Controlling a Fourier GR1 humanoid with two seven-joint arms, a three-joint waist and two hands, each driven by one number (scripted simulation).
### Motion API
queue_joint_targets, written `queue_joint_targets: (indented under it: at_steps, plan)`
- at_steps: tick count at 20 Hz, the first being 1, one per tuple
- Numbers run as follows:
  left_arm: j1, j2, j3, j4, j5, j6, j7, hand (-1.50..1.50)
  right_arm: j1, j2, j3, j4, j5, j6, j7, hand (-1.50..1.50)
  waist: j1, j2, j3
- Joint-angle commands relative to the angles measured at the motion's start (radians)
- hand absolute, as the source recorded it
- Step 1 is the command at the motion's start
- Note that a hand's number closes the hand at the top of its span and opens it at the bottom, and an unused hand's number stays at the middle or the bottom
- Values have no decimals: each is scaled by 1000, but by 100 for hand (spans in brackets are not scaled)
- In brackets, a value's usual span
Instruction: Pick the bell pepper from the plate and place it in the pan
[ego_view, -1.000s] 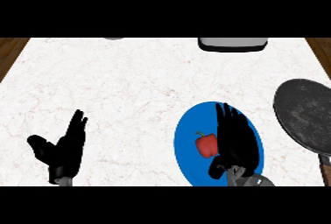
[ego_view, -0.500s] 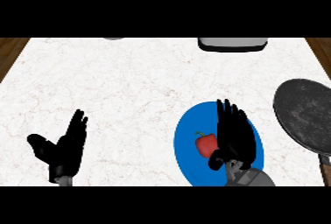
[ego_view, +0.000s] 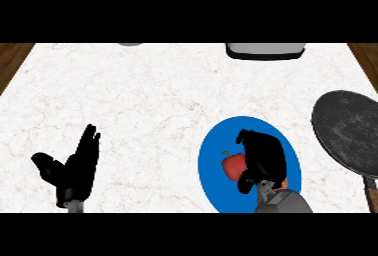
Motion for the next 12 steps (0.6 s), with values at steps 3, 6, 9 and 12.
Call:
queue_joint_targets:
  at_steps: [3, 6, 9, 12]
  plan:
    - [-21, 4, 24, 3, 12, -11, 83, 0, -45, 1, -3, 63, 48, -41, -51, 150, -1, 9, -5]
    - [23, -26, -4, -1, -27, 0, 26, 0, -45, 42, 21, 157, 95, -129, -54, 150, 2, 9, -5]
    - [-25, -14, 19, 21, -33, 8, 77, 0, 13, -5, 10, 57, 79, -69, -70, 150, -3, 9, -5]
    - [6, -24, 10, 8, -26, -18, 59, 0, 40, 25, 12, 36, 50, -29, -50, 150, -2, 9, -5]
